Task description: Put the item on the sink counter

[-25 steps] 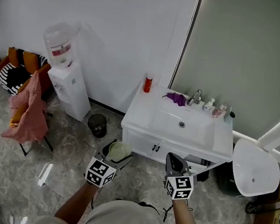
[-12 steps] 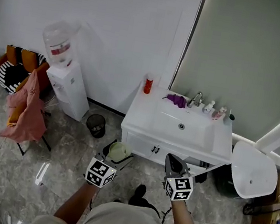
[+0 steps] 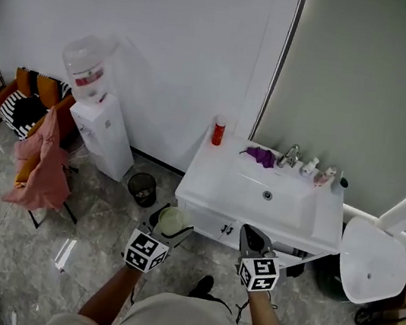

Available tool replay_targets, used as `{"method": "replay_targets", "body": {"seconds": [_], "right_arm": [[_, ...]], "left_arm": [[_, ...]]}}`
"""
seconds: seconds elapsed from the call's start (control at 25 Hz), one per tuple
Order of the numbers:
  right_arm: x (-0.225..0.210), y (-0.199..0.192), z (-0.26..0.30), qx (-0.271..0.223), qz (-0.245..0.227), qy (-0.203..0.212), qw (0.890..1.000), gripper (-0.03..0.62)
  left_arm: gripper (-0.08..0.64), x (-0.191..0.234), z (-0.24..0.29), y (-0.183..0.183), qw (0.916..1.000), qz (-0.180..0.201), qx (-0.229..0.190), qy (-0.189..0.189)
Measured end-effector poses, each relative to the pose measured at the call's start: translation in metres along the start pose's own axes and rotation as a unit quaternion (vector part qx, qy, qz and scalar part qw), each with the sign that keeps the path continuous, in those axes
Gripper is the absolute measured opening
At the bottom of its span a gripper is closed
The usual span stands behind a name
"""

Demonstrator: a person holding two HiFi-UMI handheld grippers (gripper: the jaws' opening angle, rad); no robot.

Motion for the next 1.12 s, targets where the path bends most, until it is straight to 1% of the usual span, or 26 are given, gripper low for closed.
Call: {"method": "replay_targets", "body": {"seconds": [0.32, 0.6, 0.96, 1.12], "right_arm": [[-0.053, 0.005, 0.047, -0.002, 0.005, 0.009, 1.0, 0.011], [-0.101, 0.003, 0.08, 0.007, 0.009, 0.026, 1.0, 0.011], [-0.145, -0.012, 0.111, 0.02, 0.02, 0.043, 0.999, 0.011], [-0.157, -0.017, 0.12, 0.029, 0.027, 0.047, 0.998, 0.011]], "left_arm": [[0.403, 0.018, 0.064, 0.013, 1.0, 0.005, 0.002, 0.007], [0.403, 0.021, 0.119, 0.016, 0.9998, 0.001, 0.012, 0.015], [0.403, 0.026, 0.168, 0.009, 0.999, -0.01, 0.027, 0.035], [0.403, 0.032, 0.18, 0.005, 0.9983, -0.013, 0.04, 0.041]]}}
Point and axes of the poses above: the fingertips, and each gripper's own axes: z forward along the fingers, x to its left, y out of its top, the point moved 3 cm from there along -z, backward along the fingers, and after that the axes turned 7 degrees about -x, right-handed, at the moved point
